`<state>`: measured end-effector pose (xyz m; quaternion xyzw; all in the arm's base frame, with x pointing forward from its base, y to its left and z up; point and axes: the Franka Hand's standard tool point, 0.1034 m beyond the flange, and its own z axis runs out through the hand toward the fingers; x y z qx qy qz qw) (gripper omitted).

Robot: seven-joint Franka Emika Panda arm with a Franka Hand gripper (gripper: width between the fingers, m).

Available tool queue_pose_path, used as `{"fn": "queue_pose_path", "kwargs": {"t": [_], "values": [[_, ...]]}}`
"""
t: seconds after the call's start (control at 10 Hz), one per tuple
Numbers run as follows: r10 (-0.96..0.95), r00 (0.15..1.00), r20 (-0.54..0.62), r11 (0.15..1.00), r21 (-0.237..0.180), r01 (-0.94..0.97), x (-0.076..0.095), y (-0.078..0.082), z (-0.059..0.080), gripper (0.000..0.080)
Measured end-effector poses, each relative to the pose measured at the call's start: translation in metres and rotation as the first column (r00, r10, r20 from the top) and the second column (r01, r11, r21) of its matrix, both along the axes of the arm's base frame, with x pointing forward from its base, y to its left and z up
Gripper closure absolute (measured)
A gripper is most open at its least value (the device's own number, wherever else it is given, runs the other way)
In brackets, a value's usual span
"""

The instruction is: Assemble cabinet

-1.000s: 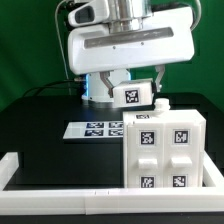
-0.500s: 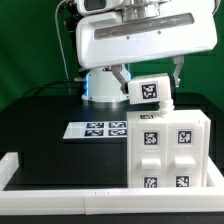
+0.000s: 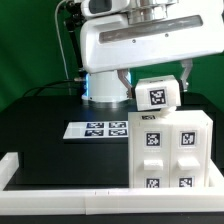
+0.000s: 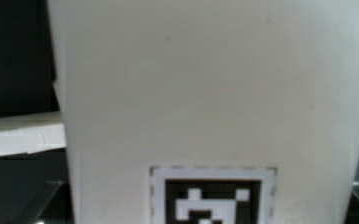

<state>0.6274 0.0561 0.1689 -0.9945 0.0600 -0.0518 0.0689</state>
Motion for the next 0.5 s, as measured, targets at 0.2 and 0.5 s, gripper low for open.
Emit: {"fn": "queue_pose_path", "kwargs": {"t": [0.2,0.5], "values": [[0.007,1.000,0.003,1.000,0.001,-0.007,0.002,0.005,0.000,0.0238],[0.008,1.000,0.005,1.000,-0.002,-0.008,-0.006,0.016,-0.009,0.0238]]}}
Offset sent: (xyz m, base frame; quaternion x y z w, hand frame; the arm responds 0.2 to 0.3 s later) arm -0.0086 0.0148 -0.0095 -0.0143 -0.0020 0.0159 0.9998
